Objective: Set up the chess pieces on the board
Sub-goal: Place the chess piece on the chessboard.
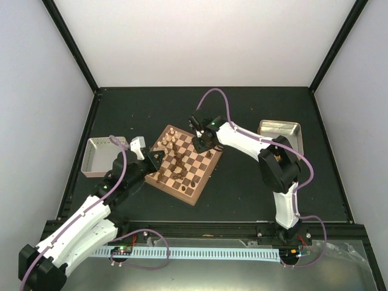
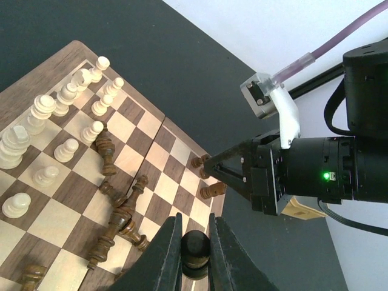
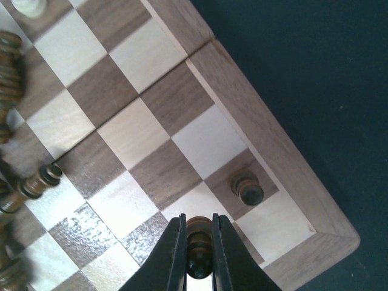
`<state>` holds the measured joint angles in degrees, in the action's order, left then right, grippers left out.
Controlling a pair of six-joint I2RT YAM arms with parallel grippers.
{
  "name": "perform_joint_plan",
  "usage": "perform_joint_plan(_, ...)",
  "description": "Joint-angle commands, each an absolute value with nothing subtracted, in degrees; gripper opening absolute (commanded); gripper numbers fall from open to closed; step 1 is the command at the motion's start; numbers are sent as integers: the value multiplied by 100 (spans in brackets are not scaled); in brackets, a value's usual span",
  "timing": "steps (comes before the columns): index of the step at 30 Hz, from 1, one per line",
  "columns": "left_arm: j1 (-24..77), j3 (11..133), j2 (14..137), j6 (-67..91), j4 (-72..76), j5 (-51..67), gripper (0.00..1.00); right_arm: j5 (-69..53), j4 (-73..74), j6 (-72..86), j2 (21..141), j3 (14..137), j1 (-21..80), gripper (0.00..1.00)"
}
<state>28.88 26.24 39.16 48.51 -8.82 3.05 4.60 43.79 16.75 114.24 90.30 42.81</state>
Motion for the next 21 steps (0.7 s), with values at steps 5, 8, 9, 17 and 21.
perform_joint_plan(5, 2856, 2843, 4008, 4746, -897, 437, 8, 398, 4715, 1408, 11560, 9148, 4296, 8)
perform_joint_plan(8, 2856, 2848, 4014, 4722, -891, 450, 8, 303, 4746, 1250, 11613, 9199, 4297, 8)
perform_joint_plan(9, 2856, 2848, 4016, 4720, -896, 454, 8, 308, 4746, 1217, 11623, 9202, 4297, 9)
perform_joint_plan(17, 2856, 2837, 4044, 4711, -896, 464, 9, 274, 4782, 972, 11767, 9293, 4294, 11)
perform_joint_plan(21, 2856, 2839, 4052, 4711, -895, 463, 9, 241, 4790, 925, 11804, 9322, 4297, 13)
